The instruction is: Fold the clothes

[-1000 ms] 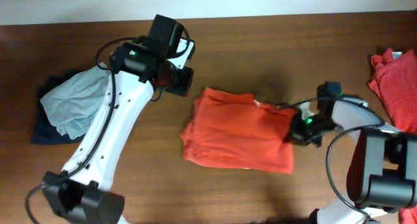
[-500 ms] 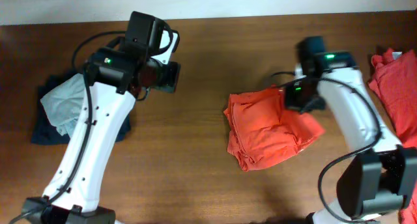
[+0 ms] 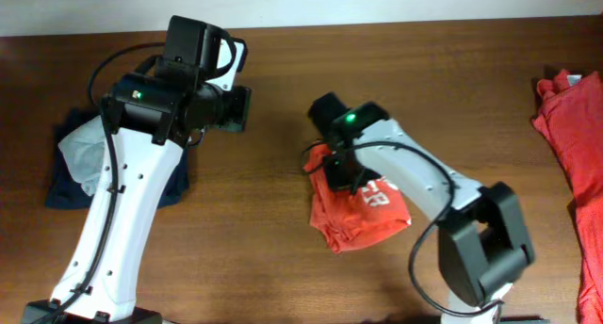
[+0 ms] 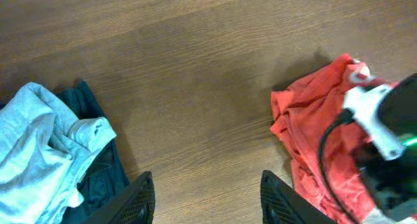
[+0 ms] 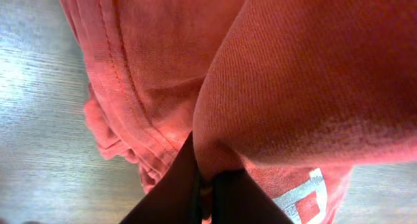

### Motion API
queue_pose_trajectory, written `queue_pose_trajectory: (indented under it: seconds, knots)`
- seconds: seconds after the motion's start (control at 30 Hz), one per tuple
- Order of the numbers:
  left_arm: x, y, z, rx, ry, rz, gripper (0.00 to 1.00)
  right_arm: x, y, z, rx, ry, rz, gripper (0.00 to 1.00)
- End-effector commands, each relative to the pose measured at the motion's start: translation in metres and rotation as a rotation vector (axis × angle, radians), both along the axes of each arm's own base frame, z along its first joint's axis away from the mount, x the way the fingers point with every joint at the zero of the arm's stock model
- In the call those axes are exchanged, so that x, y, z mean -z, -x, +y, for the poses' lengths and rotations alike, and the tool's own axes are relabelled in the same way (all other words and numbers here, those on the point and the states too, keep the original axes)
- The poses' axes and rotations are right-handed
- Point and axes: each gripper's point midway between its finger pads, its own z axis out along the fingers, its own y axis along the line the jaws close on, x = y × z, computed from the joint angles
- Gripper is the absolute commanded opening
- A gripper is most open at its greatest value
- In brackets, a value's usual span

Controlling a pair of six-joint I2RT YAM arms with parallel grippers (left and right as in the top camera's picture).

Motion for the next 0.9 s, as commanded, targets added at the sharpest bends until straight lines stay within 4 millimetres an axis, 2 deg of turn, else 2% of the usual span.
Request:
queue_pose_trajectory:
  seconds: [0.0,0.27,0.37,0.53,0.6,0.63,0.73,0.87]
  knots:
    - [-0.016,0.001,0.003,-0.007,0.007,-0.044,0.52,0.014,0.006,0.001,-0.010,0.058,0.017,0.04]
    - [-0.017,0.000,0.003,-0.007,0.007,-0.050,0.56,0.017,0.003,0.002,-0.015,0.055,0.013,0.04]
    - [-0.017,0.000,0.005,-0.015,-0.004,-0.052,0.56,0.009,0.003,-0.006,-0.009,0.078,0.002,0.04]
    - [-0.017,-0.001,0.008,-0.023,-0.015,-0.056,0.56,-0.041,-0.008,-0.065,0.026,0.307,-0.109,0.04]
    - [-0.017,-0.001,0.008,-0.023,-0.015,-0.056,0.57,-0.066,-0.010,-0.083,0.054,0.366,-0.148,0.04]
    - [-0.017,-0.001,0.008,-0.023,-0.014,-0.058,0.56,-0.075,-0.010,-0.085,0.057,0.369,-0.159,0.04]
    - [-0.017,-0.002,0.007,-0.024,-0.013,-0.062,0.56,-0.090,-0.011,-0.076,0.057,0.324,-0.179,0.04]
    - [-0.018,-0.003,0.007,-0.023,-0.012,-0.066,0.57,-0.082,-0.010,-0.047,0.037,0.215,-0.172,0.04]
